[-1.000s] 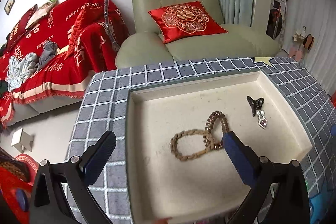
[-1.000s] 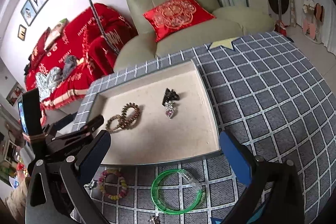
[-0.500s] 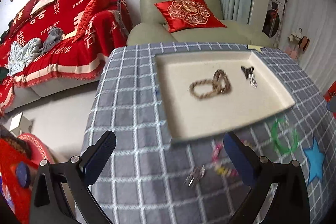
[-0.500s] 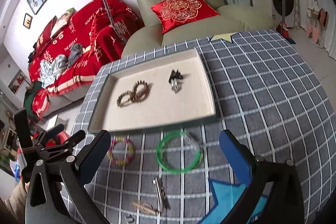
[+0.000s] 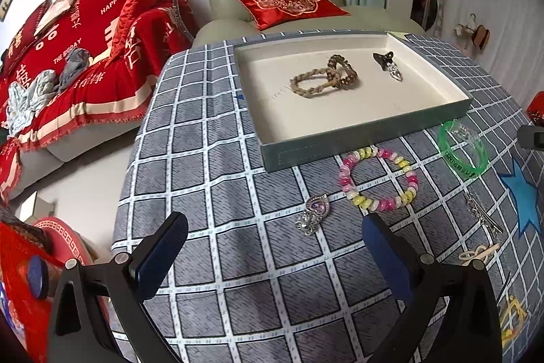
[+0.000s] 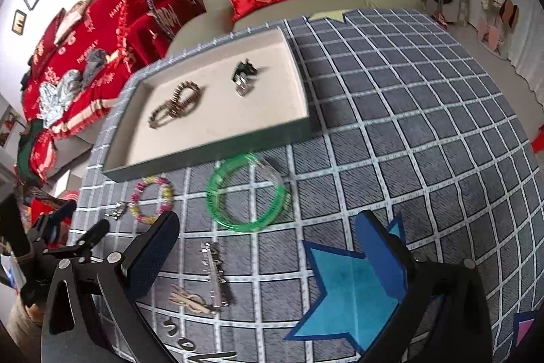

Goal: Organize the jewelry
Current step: 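Move both tools back from the tray toward the remaining jewelry, then grasp the silver heart charm with the left tool while the right tool grasps the green bangle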

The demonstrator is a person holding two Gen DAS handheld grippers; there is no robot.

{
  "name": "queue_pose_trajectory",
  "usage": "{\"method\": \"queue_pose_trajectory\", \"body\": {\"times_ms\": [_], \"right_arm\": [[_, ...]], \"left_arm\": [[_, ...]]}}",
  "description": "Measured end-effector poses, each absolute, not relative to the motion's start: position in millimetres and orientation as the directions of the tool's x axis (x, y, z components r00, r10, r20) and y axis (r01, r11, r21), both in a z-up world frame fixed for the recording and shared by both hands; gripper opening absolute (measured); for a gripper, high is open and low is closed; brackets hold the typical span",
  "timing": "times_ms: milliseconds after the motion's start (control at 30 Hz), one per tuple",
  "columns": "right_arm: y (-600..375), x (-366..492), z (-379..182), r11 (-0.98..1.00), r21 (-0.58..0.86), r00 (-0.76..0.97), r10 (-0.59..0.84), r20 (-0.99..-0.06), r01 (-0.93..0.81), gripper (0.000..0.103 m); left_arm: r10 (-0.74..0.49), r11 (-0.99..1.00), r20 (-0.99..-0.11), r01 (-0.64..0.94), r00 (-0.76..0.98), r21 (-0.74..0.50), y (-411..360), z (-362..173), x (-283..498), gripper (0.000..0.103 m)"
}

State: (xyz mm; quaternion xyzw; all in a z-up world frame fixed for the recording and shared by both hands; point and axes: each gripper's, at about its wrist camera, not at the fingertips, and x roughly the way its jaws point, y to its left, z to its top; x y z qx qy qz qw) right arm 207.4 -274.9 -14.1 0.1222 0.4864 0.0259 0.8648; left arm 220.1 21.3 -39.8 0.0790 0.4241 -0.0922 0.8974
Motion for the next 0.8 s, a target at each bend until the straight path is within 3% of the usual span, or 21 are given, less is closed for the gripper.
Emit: {"method": "queue_pose_trajectory", "body": {"times_ms": [167, 600, 733, 800], "right_arm": [[-277, 219, -30, 0.975, 0.206, 0.491, 0.138, -0.86, 0.087, 0.102], [-253, 250, -51, 0.999, 0.052, 0.453, 0.04, -0.891, 0.014, 0.065], [-238, 249, -51, 0.999, -0.02, 0.46, 0.0, -0.888, -0.037, 0.047], [-236, 248, -49, 0.999, -0.018, 0.459, 0.003, -0.889, -0.042, 0.028]], "left_arm": [[-0.091, 0.971, -0.796, 0.232, 0.599, 0.063, 19, -47, 230, 0.102], [-0.106, 0.969, -0.82, 0.244, 0.563, 0.042, 14, -58, 240, 0.093], [-0.147, 0.96, -0.821, 0.279, 0.552, 0.015, 9, -56, 239, 0.074], [-0.182, 0.952, -0.822, 0.305, 0.54, -0.011, 6, -55, 237, 0.061]]}}
